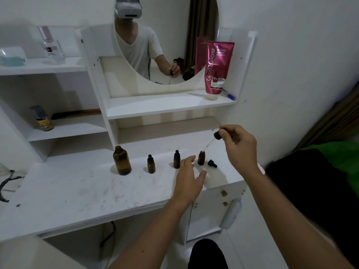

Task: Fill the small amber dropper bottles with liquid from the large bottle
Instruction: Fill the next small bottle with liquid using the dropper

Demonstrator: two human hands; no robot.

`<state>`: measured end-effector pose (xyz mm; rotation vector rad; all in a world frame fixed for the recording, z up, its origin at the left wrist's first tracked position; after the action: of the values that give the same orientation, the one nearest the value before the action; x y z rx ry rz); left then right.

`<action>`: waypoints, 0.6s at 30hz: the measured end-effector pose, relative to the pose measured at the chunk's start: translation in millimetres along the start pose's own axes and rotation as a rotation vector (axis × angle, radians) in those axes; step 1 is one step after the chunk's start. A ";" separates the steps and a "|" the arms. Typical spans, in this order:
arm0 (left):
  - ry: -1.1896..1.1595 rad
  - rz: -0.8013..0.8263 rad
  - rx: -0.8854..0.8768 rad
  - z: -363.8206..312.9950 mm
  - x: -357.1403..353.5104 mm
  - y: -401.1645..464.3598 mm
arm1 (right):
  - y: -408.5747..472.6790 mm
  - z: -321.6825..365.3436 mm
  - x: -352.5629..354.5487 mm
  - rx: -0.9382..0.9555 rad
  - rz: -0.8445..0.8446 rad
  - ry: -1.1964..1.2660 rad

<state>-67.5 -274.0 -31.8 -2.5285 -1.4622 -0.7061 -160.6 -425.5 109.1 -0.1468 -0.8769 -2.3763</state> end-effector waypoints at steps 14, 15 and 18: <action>0.048 -0.136 -0.032 1.3 -23.0 40.9 | 1.8 -13.6 -30.1 0.148 0.130 -0.033; 0.053 -0.143 -0.040 2.4 -23.2 41.4 | 1.4 -16.1 -33.9 0.143 0.146 -0.037; 0.041 -0.149 -0.040 6.4 -22.4 44.4 | -0.3 -23.2 -38.1 0.109 0.132 -0.037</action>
<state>-37.2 -312.3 -42.7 -2.4373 -1.6516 -0.8115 -127.3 -420.9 79.6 -0.1987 -0.9816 -2.2047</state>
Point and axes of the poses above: each hand's wrist, its own y-axis towards the middle knuckle, its own x-axis out of the back of the hand, z = x × y, the point moved 9 cm from there along y, towards the middle knuckle, and after that the axes turned 5 degrees about x, right-handed, at the moved point
